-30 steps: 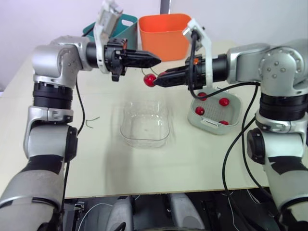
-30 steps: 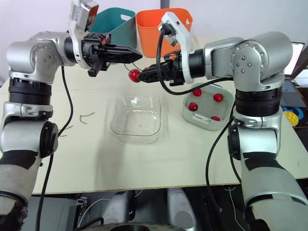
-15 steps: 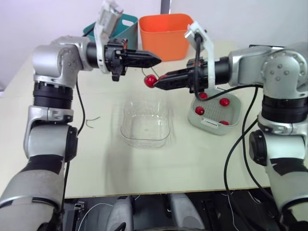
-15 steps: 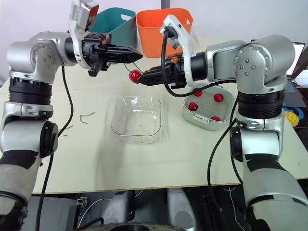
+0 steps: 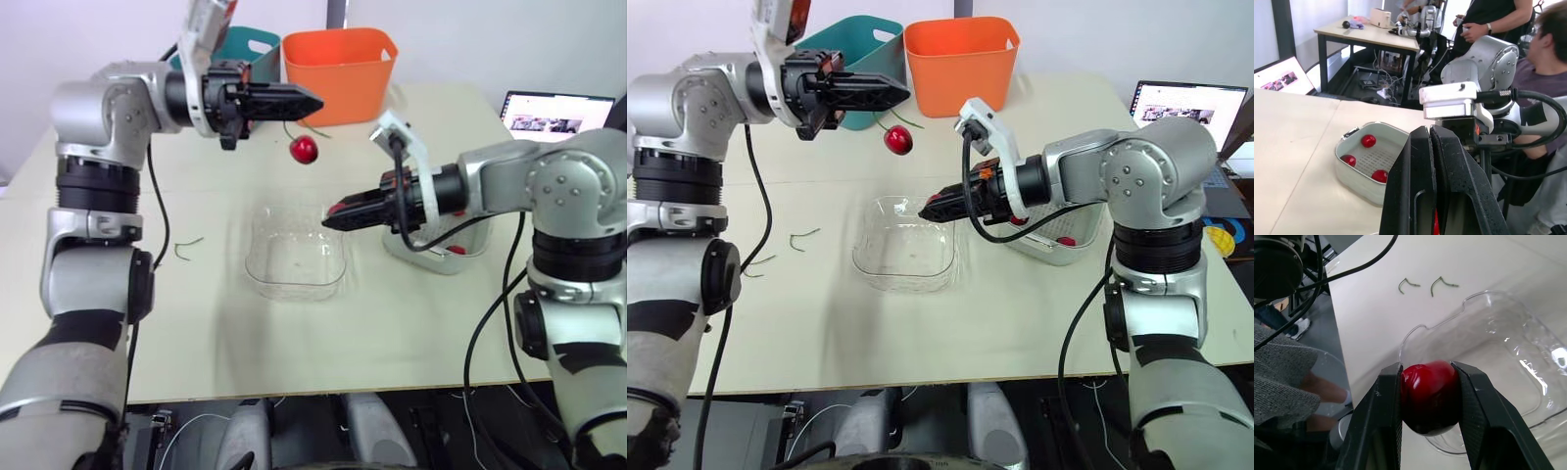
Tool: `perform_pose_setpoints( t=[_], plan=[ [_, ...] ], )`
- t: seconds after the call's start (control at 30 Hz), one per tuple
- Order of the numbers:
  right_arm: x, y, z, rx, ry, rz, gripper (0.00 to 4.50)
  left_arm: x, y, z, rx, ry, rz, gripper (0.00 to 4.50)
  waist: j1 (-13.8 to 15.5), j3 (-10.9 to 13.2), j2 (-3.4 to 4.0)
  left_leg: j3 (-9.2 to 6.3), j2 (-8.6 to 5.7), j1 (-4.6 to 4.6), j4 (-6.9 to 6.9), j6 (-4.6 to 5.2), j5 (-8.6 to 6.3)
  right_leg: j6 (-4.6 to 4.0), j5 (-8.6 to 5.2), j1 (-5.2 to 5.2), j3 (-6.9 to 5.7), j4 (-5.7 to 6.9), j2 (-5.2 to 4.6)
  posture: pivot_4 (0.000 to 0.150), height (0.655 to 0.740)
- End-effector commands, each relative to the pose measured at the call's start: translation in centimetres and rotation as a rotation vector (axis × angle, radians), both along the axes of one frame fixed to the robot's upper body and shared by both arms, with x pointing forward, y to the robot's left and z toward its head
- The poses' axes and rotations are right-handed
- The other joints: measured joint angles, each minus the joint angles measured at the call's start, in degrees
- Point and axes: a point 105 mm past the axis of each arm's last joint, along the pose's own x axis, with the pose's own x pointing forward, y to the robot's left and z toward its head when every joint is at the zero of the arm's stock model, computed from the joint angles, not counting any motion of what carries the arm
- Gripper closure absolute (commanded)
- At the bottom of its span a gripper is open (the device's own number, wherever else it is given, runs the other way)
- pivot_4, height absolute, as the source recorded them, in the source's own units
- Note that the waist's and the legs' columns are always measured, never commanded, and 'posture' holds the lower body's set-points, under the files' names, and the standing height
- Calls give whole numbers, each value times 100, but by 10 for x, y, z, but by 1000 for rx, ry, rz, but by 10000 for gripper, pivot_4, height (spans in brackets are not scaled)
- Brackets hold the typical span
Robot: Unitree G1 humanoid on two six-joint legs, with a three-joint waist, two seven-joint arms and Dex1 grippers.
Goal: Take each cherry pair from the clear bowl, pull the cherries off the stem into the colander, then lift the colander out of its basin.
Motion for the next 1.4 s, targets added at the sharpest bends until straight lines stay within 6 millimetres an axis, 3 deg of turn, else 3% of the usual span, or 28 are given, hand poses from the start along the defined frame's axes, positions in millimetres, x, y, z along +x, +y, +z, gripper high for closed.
perform_pose_setpoints(
  t=[0.03,0.27,0.37,0.5,0.73,0.77,1.0,1.07,1.2,1.4],
  plan=[
    [12,-31,20,33,-114,-134,32368,2,8,4,-21,-41,42,45000,7,0,0,0,0,0,0,0,0,0,0,1,0,-1,0,1500,7400],
    [31,-111,4,-76,-155,-419,32368,10,17,-10,-26,-42,98,45000,30,0,0,3,-2,0,-1,0,0,2,-1,3,1,-8,-2,1500,7400],
    [37,-145,-15,-151,-153,-533,32368,15,20,-19,-15,-40,122,45000,4,0,0,4,-1,1,-1,0,0,3,-1,2,2,-8,0,1500,7400],
    [40,-158,-32,-212,-150,-570,32368,19,22,-30,14,-33,141,45000,-19,0,0,10,-1,7,-1,0,0,5,-2,4,9,-6,1,1500,7400],
    [46,-158,-50,-260,-146,-582,32368,21,23,-35,25,-28,145,45000,8,0,0,11,-1,4,1,0,0,5,-2,3,11,-6,1,1500,7400],
    [47,-159,-51,-267,-145,-590,25602,21,23,-35,26,-28,146,45000,10,0,0,11,-1,3,1,0,0,5,-2,3,11,-7,1,1500,7400],
    [48,-163,-44,-256,-146,-600,2349,22,25,-39,35,-31,160,45000,7,0,0,11,-2,3,1,0,0,5,-2,4,11,-7,1,1500,7400],
    [49,-160,-33,-222,-169,-594,220,22,25,-38,33,-35,163,45000,-8,0,0,11,-1,5,0,0,0,5,-2,4,11,-7,1,1500,7400],
    [49,-133,1,-62,-214,-495,220,22,25,-38,40,-47,162,45000,-15,0,1,11,-1,6,0,0,0,5,-1,2,11,-6,3,1500,7400],
    [26,-63,32,165,-168,-167,220,21,22,-36,48,-58,140,45000,-2,0,0,8,0,5,0,0,0,2,0,6,10,-6,3,1500,7400]
  ],
)
